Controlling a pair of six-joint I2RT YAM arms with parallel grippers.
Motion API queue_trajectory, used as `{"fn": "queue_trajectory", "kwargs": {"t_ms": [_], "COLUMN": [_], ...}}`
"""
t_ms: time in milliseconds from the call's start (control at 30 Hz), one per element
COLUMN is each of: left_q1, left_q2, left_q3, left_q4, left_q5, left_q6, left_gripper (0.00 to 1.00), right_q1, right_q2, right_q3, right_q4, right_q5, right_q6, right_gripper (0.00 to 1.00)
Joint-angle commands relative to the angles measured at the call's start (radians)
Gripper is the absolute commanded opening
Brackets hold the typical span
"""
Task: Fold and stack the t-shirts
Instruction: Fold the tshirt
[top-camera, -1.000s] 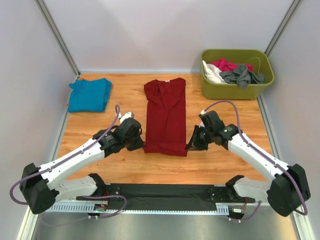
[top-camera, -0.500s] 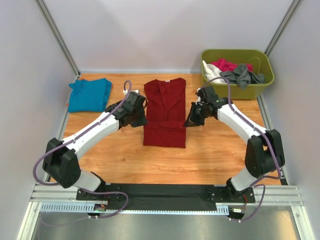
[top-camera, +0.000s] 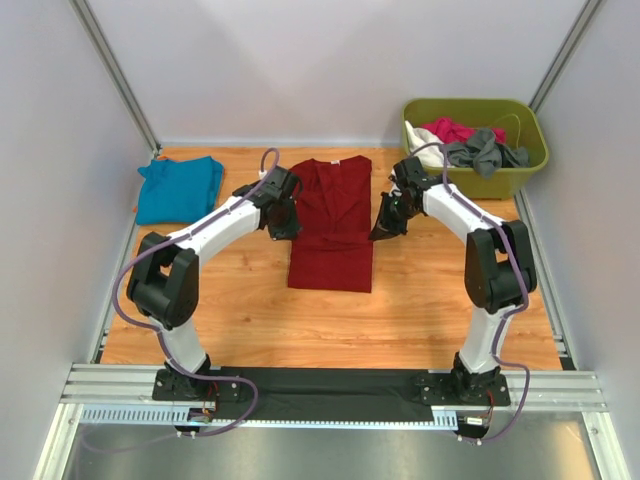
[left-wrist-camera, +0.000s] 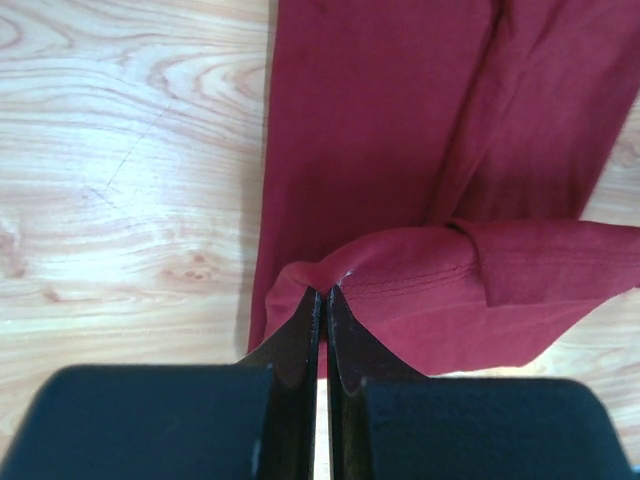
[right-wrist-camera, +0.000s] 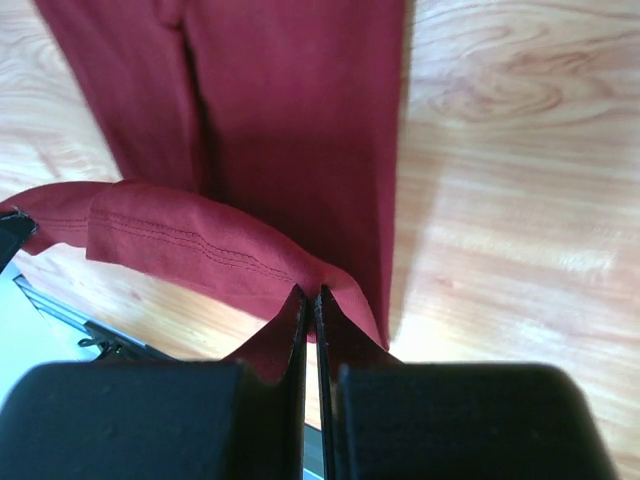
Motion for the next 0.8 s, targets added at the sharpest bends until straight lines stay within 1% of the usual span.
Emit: {"fn": "queue_trajectory", "kwargs": {"t_ms": [0, 233, 467, 500, 533, 567, 600, 633, 667, 700, 733, 767], "left_q1": [0.019, 0.038, 0.058, 0.059, 0.061, 0.064, 0.065, 0.067, 0.068, 0.068, 0.068, 0.073], "left_q2": [0.039, 0.118, 0.186, 0.192, 0.192, 0.192, 0.190, 0.187, 0.186, 0.186, 0.189, 0.192], "left_q3": [0.041, 0.080, 0.126, 0.127, 0.126, 0.130, 0.134, 0.140, 0.153, 0.161, 0.181, 0.195], "left_q4": [0.023, 0.034, 0.031, 0.029, 0.031, 0.040, 0.045, 0.048, 0.055, 0.062, 0.068, 0.075], "left_q5": [0.027, 0.030, 0.057, 0.057, 0.057, 0.057, 0.059, 0.059, 0.059, 0.059, 0.057, 0.053], "left_q6": [0.025, 0.040, 0.053, 0.053, 0.057, 0.060, 0.066, 0.070, 0.077, 0.077, 0.077, 0.076], "left_gripper": [0.00, 0.00, 0.00, 0.02, 0.06, 0.20, 0.29, 0.35, 0.47, 0.52, 0.56, 0.58], "right_q1": [-0.009, -0.023, -0.027, -0.027, -0.029, -0.030, -0.029, -0.030, -0.032, -0.030, -0.030, -0.030], "right_q2": [0.061, 0.176, 0.219, 0.225, 0.234, 0.236, 0.237, 0.233, 0.228, 0.222, 0.213, 0.211], "right_q3": [0.065, 0.142, 0.196, 0.199, 0.205, 0.220, 0.233, 0.245, 0.263, 0.271, 0.277, 0.279], "right_q4": [0.003, -0.005, -0.025, -0.026, -0.033, -0.031, -0.033, -0.024, -0.013, 0.002, 0.045, 0.070], "right_q5": [-0.015, -0.050, -0.012, -0.013, -0.019, -0.024, -0.029, -0.030, -0.032, -0.030, -0.029, -0.030], "right_q6": [-0.031, -0.051, -0.062, -0.066, -0.066, -0.066, -0.066, -0.063, -0.055, -0.046, -0.022, -0.005], "right_gripper": [0.00, 0.00, 0.00, 0.03, 0.07, 0.13, 0.28, 0.39, 0.49, 0.58, 0.60, 0.61]}}
